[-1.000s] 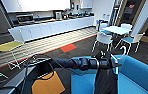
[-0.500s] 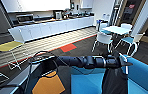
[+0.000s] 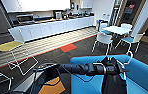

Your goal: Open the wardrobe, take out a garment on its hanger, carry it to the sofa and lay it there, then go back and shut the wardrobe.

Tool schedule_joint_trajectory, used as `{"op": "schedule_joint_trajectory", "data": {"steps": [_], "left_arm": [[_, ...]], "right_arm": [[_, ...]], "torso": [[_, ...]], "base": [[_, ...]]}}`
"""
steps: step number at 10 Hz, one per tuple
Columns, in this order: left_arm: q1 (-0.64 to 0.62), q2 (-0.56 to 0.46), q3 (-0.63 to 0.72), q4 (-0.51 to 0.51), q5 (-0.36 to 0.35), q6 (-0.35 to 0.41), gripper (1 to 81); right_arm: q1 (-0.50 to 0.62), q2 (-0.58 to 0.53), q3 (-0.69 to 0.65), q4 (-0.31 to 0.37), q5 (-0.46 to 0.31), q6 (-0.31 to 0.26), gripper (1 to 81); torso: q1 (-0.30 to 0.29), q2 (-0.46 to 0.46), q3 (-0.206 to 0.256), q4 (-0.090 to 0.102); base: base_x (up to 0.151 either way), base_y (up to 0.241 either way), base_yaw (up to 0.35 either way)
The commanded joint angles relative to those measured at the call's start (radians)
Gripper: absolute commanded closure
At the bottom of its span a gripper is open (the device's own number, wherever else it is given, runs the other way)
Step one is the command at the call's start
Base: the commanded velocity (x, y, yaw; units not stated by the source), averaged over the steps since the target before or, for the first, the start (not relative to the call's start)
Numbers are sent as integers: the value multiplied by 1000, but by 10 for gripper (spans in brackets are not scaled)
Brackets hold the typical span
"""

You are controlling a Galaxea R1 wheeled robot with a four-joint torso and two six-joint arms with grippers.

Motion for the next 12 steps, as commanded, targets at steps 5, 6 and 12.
{"op": "schedule_joint_trajectory", "data": {"steps": [5, 6, 12], "left_arm": [[-43, 28, -68, 239, -28, 8, 811], [-24, 22, -111, 271, -30, 8, 811], [79, -21, -237, 391, -38, 8, 811]], "right_arm": [[8, 15, 8, 0, -52, -3, 10], [8, 15, 8, 0, -52, -3, 10], [4, 15, 8, 2, -47, -3, 10]], "torso": [[0, 0, 0, 0], [0, 0, 0, 0], [0, 0, 0, 0]], "base": [[0, 0, 0], [0, 0, 0], [0, 0, 0]]}}
